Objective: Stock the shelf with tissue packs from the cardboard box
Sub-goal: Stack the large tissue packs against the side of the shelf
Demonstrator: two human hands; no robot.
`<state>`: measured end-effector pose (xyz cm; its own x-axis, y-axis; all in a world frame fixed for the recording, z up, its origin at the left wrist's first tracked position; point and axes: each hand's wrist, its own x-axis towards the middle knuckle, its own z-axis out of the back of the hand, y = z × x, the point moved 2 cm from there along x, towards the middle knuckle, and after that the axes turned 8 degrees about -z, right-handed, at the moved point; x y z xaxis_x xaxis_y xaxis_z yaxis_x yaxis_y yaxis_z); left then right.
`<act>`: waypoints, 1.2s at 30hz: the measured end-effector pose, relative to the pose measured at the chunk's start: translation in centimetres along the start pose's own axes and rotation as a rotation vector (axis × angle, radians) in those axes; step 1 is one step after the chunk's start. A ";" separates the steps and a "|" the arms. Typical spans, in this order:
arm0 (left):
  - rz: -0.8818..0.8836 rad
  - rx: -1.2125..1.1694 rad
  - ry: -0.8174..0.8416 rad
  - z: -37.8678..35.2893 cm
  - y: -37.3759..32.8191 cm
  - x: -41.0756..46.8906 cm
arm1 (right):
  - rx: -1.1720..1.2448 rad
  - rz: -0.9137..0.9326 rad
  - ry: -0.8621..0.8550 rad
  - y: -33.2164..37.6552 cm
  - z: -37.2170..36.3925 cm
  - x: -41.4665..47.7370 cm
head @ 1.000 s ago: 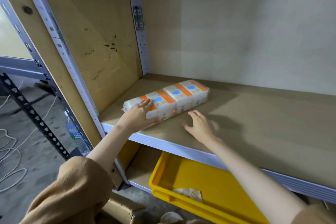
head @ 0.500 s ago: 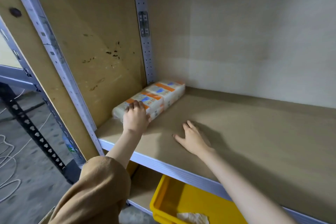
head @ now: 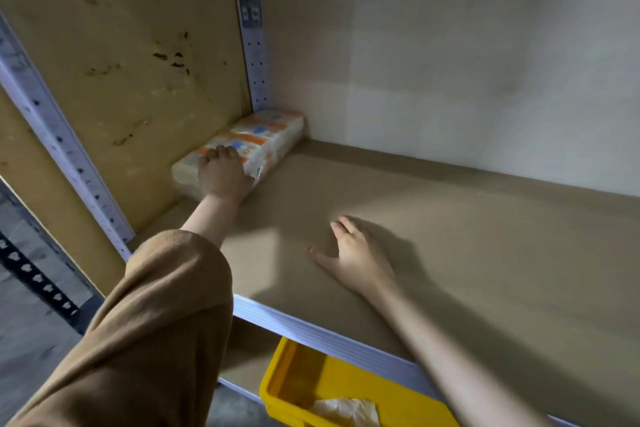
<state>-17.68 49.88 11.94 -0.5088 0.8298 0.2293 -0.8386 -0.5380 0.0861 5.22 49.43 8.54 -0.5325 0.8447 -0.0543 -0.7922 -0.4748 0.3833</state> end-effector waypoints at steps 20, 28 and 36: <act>-0.092 -0.379 0.105 2.9 4.2 -23.5 | 0.306 0.226 -0.034 6.7 -3.4 -11.1; 0.078 -0.390 0.225 -0.4 9.6 -40.2 | 0.206 0.446 0.251 11.1 -11.4 -19.3; 0.252 -0.416 0.387 -5.0 14.7 -49.5 | 0.017 0.548 0.541 15.1 -20.1 -23.3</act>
<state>-5.83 1.65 -2.94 -0.6691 0.7207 -0.1817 -0.6497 -0.6858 -0.3279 -0.29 17.63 -2.95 -0.9226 0.2496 -0.2941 -0.3710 -0.7828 0.4996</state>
